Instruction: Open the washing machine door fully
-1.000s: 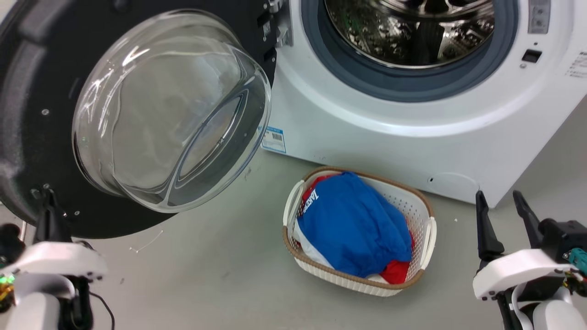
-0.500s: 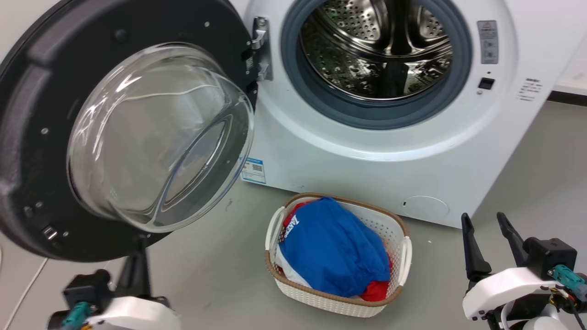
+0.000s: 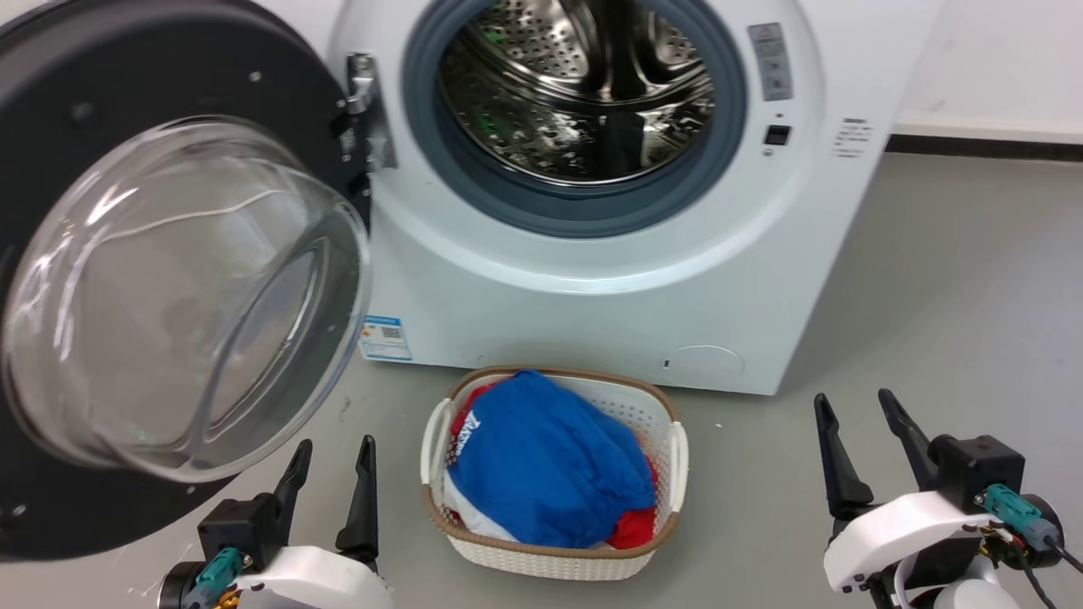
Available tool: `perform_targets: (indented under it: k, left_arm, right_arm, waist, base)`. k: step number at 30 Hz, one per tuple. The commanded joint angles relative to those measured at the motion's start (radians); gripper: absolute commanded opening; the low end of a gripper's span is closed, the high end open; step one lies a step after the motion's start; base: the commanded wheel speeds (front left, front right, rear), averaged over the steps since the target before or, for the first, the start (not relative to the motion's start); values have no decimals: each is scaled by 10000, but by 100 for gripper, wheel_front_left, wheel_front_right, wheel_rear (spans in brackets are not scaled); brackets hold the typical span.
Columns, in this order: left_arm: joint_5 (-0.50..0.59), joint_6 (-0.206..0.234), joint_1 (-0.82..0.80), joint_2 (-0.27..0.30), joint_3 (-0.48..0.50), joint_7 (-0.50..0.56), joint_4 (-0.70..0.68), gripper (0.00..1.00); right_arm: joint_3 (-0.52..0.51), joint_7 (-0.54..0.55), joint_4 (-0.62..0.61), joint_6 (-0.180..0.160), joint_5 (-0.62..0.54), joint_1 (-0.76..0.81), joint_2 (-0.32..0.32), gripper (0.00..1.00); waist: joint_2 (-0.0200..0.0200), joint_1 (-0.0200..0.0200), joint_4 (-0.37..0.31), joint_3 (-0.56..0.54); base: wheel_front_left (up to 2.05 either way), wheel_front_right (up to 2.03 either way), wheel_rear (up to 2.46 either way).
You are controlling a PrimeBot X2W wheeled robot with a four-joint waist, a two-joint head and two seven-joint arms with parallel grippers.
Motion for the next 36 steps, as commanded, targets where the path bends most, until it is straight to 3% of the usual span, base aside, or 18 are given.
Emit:
perform_targets:
  k: [1, 16, 26, 36]
  left_arm:
    - [91, 31, -100, -34, -10, -142, 121, 100]
    - [421, 1, -696, 38, 175, -499, 913, 100]
    - [89, -217, -813, 49, 352, -536, 1131, 100]
    - [24, -159, -729, 47, 300, -536, 1115, 100]
  right_arm:
    - [58, -54, 48, -3, 21, -162, 14, 100]
    - [429, -234, 321, -3, 72, -140, 14, 100]
    - [484, -338, 345, -3, 178, -101, 14, 100]
    - [515, -402, 273, -3, 140, -62, 14, 100]
  waist:
    - [0, 0, -426, 1]
    - [0, 0, -1950, 41]
    - [0, 0, -2159, -3]
    - [0, 0, -2112, -4]
  base:
    - [0, 0, 0]
    - [0, 0, 0]
    - [0, 0, 0]
    - [0, 0, 0]
